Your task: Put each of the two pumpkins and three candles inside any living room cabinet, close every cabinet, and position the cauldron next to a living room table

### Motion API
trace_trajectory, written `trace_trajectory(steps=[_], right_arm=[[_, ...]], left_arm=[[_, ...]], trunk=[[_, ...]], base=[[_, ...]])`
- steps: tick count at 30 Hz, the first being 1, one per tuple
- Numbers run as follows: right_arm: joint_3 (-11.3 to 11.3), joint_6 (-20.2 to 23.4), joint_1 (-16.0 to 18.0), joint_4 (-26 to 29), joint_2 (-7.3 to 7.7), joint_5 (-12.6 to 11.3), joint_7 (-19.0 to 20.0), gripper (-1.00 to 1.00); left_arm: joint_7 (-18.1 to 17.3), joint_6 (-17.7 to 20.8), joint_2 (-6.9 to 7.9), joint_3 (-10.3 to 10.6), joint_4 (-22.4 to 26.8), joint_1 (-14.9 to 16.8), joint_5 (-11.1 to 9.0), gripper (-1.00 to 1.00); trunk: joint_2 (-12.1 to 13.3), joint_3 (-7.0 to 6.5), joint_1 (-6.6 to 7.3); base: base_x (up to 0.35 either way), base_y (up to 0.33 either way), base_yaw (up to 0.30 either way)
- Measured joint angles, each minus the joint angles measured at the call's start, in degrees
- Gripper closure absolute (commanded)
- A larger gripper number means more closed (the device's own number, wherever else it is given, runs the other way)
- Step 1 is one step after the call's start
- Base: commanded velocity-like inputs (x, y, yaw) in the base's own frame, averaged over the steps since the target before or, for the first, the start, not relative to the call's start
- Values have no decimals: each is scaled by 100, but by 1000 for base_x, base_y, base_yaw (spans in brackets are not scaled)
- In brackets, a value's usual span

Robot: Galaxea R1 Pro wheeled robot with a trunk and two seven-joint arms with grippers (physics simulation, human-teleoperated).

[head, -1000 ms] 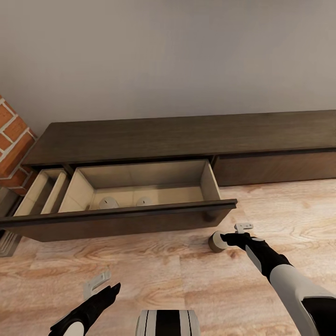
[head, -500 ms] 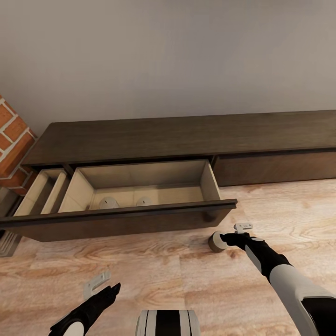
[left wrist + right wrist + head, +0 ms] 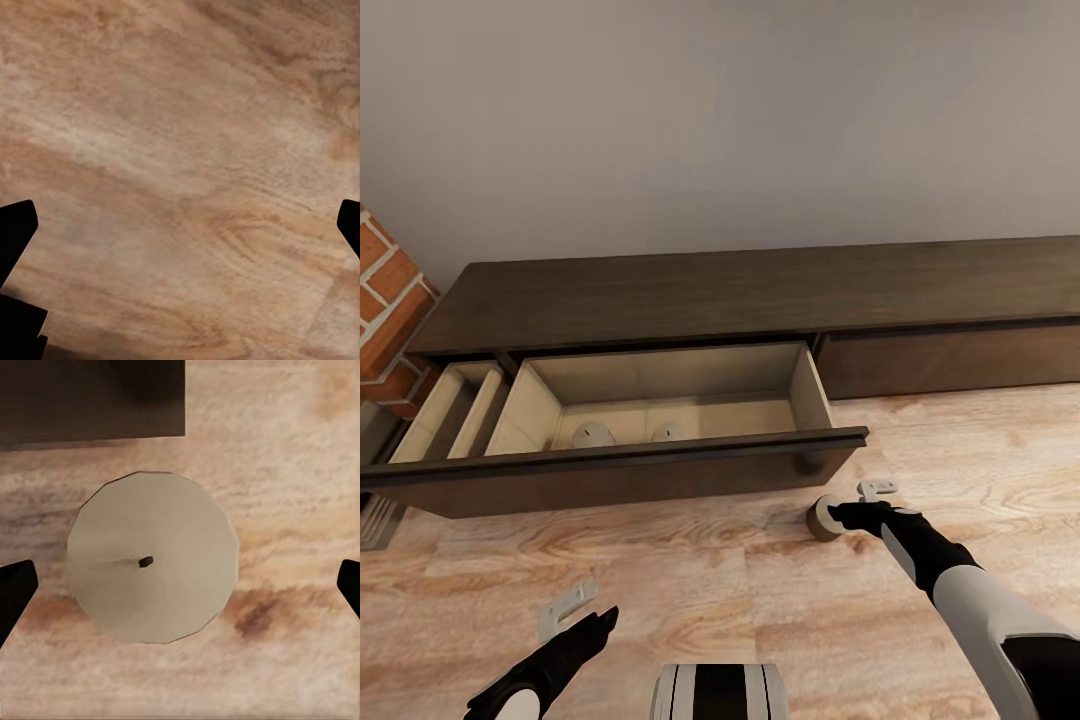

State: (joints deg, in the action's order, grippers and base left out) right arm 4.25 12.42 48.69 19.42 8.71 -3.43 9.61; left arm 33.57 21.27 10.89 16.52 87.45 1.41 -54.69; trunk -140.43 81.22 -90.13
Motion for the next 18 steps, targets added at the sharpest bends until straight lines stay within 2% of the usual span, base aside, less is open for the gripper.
trace_trajectory(steps=[7,14,18], right_arm=[[1,22,1,11,-13,0,34,-100],[-3,37,1,204,-21,0,28,-100],[1,40,1,233,-75,-1,25,-100]], left_arm=[[0,0,0,-2,0,0,-6,-100],[-11,0,-7,-127,0,0,1,-100],[-14,0,-8,-142,2,0,-3,-100]], trunk=[[0,0,0],[0,0,0],[0,0,0]], base=[[0,0,0],[0,0,0],[0,0,0]])
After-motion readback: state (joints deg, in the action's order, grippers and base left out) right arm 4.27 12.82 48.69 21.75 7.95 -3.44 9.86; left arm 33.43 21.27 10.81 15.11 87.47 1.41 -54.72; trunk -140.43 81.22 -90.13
